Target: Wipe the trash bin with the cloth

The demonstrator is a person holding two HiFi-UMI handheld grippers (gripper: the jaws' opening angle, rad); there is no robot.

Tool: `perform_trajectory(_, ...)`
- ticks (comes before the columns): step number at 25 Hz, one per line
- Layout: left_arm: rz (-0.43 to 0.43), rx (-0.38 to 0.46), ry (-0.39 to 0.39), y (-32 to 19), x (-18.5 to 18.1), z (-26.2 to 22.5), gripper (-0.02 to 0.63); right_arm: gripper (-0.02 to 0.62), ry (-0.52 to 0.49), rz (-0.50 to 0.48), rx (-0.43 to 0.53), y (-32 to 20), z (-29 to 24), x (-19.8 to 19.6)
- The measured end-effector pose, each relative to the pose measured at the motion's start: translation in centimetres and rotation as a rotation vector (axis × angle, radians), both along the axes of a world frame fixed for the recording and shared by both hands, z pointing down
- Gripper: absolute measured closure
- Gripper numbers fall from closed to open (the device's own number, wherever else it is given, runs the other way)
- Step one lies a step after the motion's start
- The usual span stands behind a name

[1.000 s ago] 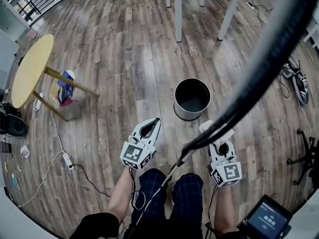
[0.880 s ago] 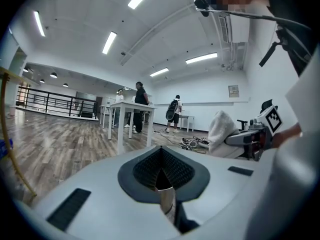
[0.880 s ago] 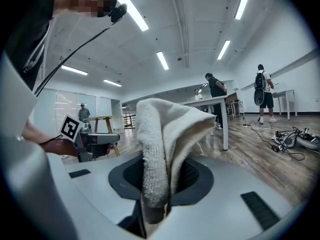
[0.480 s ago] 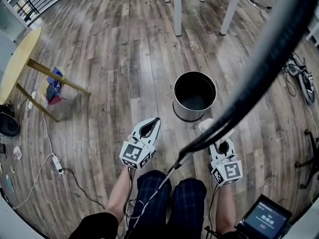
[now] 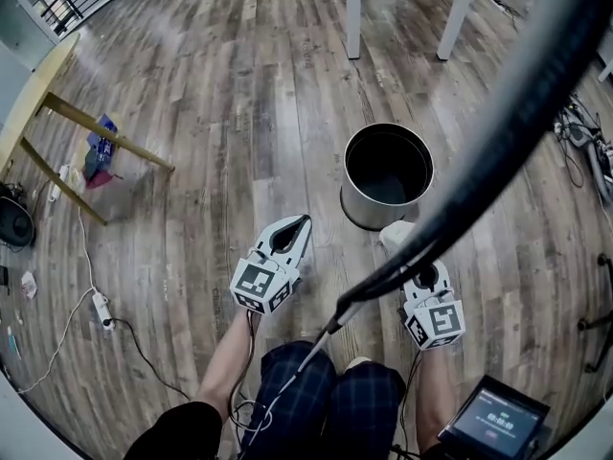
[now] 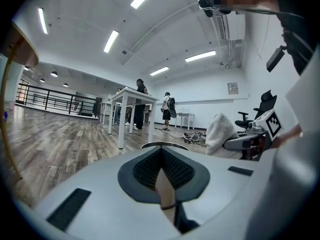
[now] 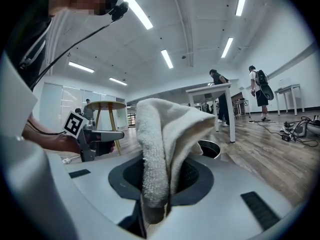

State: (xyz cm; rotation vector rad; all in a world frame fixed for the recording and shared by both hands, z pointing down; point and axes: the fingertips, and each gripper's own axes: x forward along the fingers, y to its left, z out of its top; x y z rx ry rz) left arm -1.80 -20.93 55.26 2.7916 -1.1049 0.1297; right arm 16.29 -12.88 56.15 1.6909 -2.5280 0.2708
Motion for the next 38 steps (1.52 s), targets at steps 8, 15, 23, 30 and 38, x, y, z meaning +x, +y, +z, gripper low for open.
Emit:
perform_trajectory(8, 0.011, -0.003, -0.003, -0.3, 0.3, 3.8, 0.609, 0.503, -0.011, 0.008, -0.015, -0.8, 4.9, -0.2)
perform_trajectory(15, 0.006, 0.016, 0.000, -0.9, 0.0, 4.2, 0.609, 0.503, -0.015, -0.019, -0.001, -2.1, 6.0, -1.6)
perform_trajectory(23, -0.011, 0.052, 0.009, -1.5, -0.8, 3.3, 0.609, 0.503, -0.009, -0.079, 0.012, -4.4, 6.8, -4.6)
perform_trajectory(30, -0.028, 0.054, 0.010, -0.9, -1.8, 3.5, 0.609, 0.503, 0.006, -0.175, -0.032, -6.9, 9.3, -10.2)
perform_trajectory(38, -0.054, 0.030, 0.005, -1.1, -2.7, 4.6, 0.609, 0.503, 0.023, -0.131, -0.084, -10.2, 11.3, -10.3)
